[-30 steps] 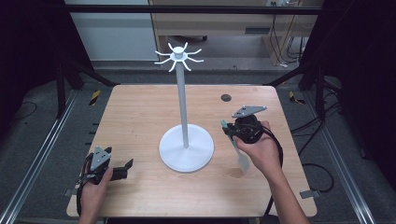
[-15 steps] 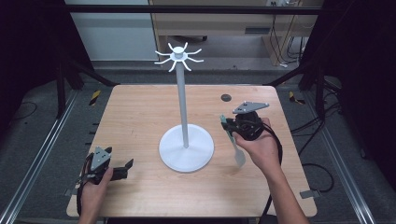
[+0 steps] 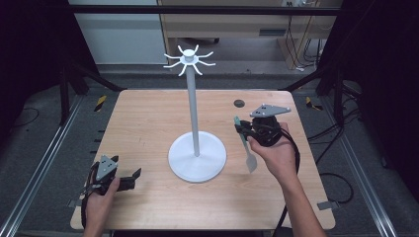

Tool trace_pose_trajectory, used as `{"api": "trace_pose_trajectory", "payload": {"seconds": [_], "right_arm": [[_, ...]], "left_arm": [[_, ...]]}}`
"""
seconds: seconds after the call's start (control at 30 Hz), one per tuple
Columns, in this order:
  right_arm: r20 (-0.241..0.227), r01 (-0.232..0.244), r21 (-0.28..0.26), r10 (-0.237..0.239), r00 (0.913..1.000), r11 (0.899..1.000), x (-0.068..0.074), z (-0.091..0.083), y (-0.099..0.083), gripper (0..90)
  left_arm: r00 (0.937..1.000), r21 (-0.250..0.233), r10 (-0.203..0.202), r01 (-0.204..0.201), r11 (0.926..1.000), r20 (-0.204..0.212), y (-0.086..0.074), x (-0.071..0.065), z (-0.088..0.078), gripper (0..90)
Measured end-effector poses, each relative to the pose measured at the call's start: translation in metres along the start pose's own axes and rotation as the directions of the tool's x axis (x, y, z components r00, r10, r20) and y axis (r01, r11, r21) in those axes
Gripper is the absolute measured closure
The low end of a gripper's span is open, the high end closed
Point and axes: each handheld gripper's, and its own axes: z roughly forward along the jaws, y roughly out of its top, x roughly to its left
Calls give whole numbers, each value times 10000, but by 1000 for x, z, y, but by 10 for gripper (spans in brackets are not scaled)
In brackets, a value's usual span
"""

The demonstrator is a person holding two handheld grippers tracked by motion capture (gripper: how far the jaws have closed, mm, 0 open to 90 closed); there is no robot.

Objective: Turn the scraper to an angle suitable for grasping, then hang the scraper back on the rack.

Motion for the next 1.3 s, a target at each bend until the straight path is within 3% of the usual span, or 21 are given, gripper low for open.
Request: {"api": "trace_pose_trajectory", "payload": {"seconds": [0.9, 1.3], "right_arm": [[-28, 71, -1115, -75, 10000, 9937, 8, -15, 31, 745], [-112, 78, -1792, -100, 9999, 9838, 12, -25, 50, 745]], "left_arm": [[10000, 7, -14, 14, 10000, 6, 0, 0, 0, 22], [10000, 24, -30, 29, 10000, 31, -1, 0, 0, 22]]}}
